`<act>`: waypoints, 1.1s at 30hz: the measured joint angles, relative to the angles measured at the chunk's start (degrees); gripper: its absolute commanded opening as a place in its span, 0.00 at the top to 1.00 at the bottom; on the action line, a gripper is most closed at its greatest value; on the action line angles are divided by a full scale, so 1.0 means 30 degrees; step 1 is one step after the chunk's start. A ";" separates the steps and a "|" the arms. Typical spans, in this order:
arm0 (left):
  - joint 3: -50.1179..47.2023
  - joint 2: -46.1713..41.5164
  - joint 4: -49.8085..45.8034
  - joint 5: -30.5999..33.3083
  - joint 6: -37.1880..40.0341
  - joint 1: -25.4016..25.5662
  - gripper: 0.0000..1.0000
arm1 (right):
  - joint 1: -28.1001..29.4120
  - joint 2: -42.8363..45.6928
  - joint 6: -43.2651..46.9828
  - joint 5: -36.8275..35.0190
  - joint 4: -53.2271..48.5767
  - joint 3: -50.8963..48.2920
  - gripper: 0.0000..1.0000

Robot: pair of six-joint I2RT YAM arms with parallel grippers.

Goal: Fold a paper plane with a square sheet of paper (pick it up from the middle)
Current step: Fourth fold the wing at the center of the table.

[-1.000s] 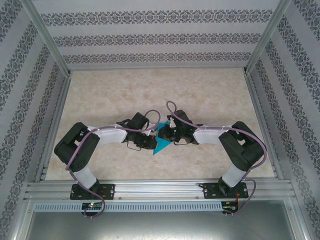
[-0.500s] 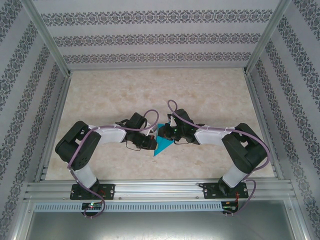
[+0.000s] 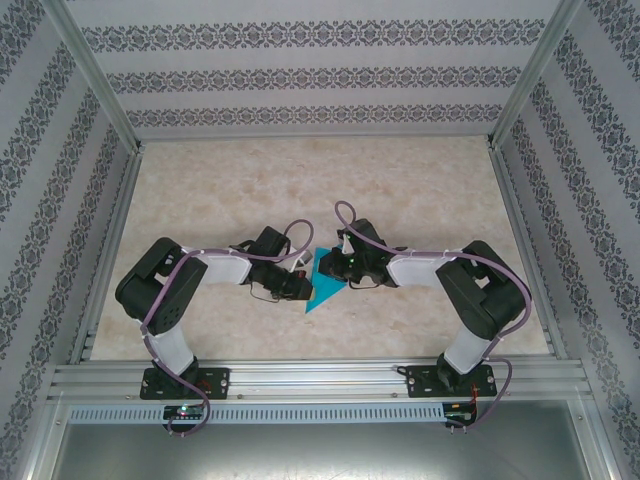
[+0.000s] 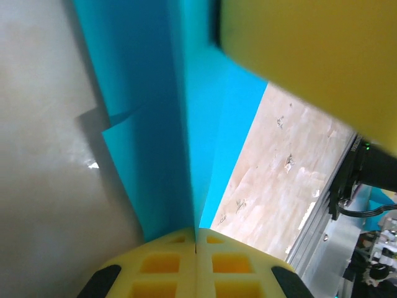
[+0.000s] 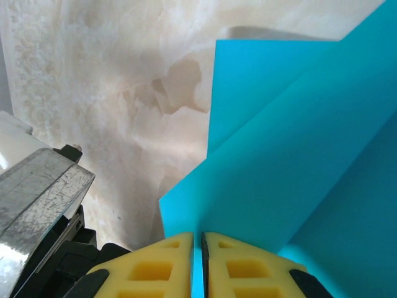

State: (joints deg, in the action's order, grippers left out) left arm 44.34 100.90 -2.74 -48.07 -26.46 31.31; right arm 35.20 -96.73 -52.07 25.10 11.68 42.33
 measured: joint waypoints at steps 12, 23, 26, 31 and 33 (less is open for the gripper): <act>-0.0182 0.0335 0.0233 -0.0954 -0.0342 -0.0233 0.97 | 0.0328 0.0925 0.0204 0.0291 -0.0087 -0.0007 0.87; 0.0197 0.0335 0.0211 -0.1195 -0.0342 -0.0328 0.97 | 0.0707 0.0197 0.0197 0.0131 0.0175 0.0109 0.87; 0.0197 0.0335 0.0226 -0.1421 -0.0372 -0.0539 0.97 | 0.0554 0.0466 0.0204 -0.0015 0.0160 -0.0131 0.87; 0.0197 0.0335 0.0233 -0.1647 -0.0437 -0.0729 0.97 | 0.0430 0.0641 0.0204 0.0000 0.0182 -0.0189 0.87; 0.0197 0.0342 0.0233 -0.1763 -0.0488 -0.0729 0.97 | 0.0437 0.0641 0.0211 0.0102 0.0197 -0.0189 0.87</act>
State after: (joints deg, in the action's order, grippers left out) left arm 44.93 101.93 -2.04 -53.36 -27.92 29.12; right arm 36.51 -94.80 -51.44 25.41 12.27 41.76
